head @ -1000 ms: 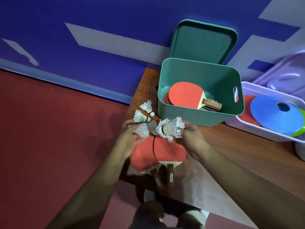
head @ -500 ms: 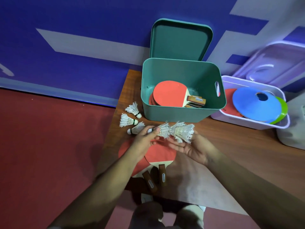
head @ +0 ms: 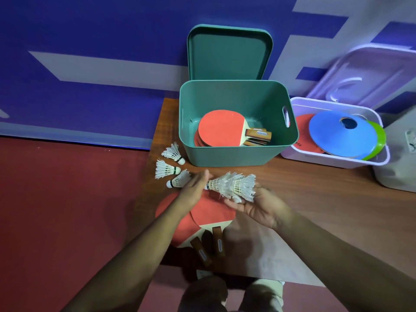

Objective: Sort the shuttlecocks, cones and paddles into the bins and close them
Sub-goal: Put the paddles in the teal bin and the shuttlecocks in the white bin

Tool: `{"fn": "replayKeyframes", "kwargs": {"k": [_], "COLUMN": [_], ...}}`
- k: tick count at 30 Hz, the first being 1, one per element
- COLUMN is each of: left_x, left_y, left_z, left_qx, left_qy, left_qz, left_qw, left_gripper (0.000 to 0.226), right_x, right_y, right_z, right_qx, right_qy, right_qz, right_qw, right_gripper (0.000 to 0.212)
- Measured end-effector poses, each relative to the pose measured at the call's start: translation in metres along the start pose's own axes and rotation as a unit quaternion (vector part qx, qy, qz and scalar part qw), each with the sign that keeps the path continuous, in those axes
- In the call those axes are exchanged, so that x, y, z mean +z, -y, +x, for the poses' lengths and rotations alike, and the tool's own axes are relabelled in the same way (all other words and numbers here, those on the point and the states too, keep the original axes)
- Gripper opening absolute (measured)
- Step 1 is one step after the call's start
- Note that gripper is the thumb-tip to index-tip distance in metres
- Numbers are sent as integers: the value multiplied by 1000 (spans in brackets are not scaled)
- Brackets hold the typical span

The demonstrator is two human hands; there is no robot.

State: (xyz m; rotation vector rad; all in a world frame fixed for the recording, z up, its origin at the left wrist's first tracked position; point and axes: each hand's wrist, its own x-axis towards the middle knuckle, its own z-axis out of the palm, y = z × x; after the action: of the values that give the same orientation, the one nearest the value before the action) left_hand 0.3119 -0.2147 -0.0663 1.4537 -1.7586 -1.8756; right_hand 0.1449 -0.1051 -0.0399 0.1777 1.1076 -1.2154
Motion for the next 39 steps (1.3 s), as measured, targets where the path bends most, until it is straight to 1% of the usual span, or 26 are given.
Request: {"fn": "replayKeyframes", "kwargs": {"k": [1,2,3,4,5,6,7,9,10,12,14,16,18,20,21,22,25,27,29,31,33,35,37,39], "left_x": [-6,-14,-23,-33,-41,-45,-46,-42,-39,-36,-37,-40,-38,-29,-22,-14,10,26,42,61,80,100,125,155], "left_y": [1,7,17,29,43,49,53,59,61,63,58,51,37,13,-1,-16,-60,-87,-107,-126,-146,-170,-191,-209], "left_z": [4,10,19,30,40,45,48,53,55,58,54,46,34,20,13,9,-1,-5,-5,-6,-7,-10,-11,-10], "left_qx": [31,68,112,138,149,125,90,47,50,77,105,142,173,187,195,215,284,312,336,354,358,353,342,328], "left_qy": [-39,-104,-166,-215,-236,-213,-175,-116,-106,-117,-144,-179,-187,-140,-104,-72,6,52,71,83,97,95,105,127], "left_qz": [8,50,137,258,368,441,481,529,543,546,526,475,398,306,264,233,174,163,178,196,204,219,245,269], "left_qw": [999,991,970,932,887,863,854,839,831,826,832,850,881,923,939,946,943,934,922,910,906,905,901,896], "left_gripper": [42,42,41,37,35,38,45,56,58,58,59,62,69,70,69,66,59,59,62,65,66,68,70,66], "right_x": [0,0,-1,-3,-4,-5,-6,-9,-10,-12,-12,-10,-7,-3,0,2,6,5,-1,-11,-24,-40,-60,-79], "right_y": [1,2,2,2,3,4,5,7,8,11,16,23,30,40,46,53,75,91,105,119,134,151,170,187], "right_z": [1,3,6,10,14,16,19,22,22,20,13,3,-9,-23,-32,-40,-70,-93,-113,-131,-144,-159,-174,-189], "right_qx": [-4,-8,-10,-14,-17,-20,-22,-26,-29,-38,-51,-69,-92,-119,-132,-145,-190,-220,-241,-259,-279,-307,-350,-382], "right_qy": [3,-3,-12,-23,-32,-43,-51,-62,-66,-73,-70,-61,-47,-33,-24,-16,18,26,15,8,-4,-41,-73,-84], "right_qz": [1,0,1,2,1,-2,-5,-9,-12,-24,-39,-50,-65,-85,-96,-109,-168,-220,-244,-256,-257,-230,-234,-248], "right_qw": [1000,1000,1000,1000,999,999,998,998,997,996,995,994,992,989,986,983,967,950,939,931,925,923,904,886], "right_gripper": [35,36,35,34,34,34,33,32,31,27,22,20,22,23,25,27,28,26,25,18,20,30,42,41]}}
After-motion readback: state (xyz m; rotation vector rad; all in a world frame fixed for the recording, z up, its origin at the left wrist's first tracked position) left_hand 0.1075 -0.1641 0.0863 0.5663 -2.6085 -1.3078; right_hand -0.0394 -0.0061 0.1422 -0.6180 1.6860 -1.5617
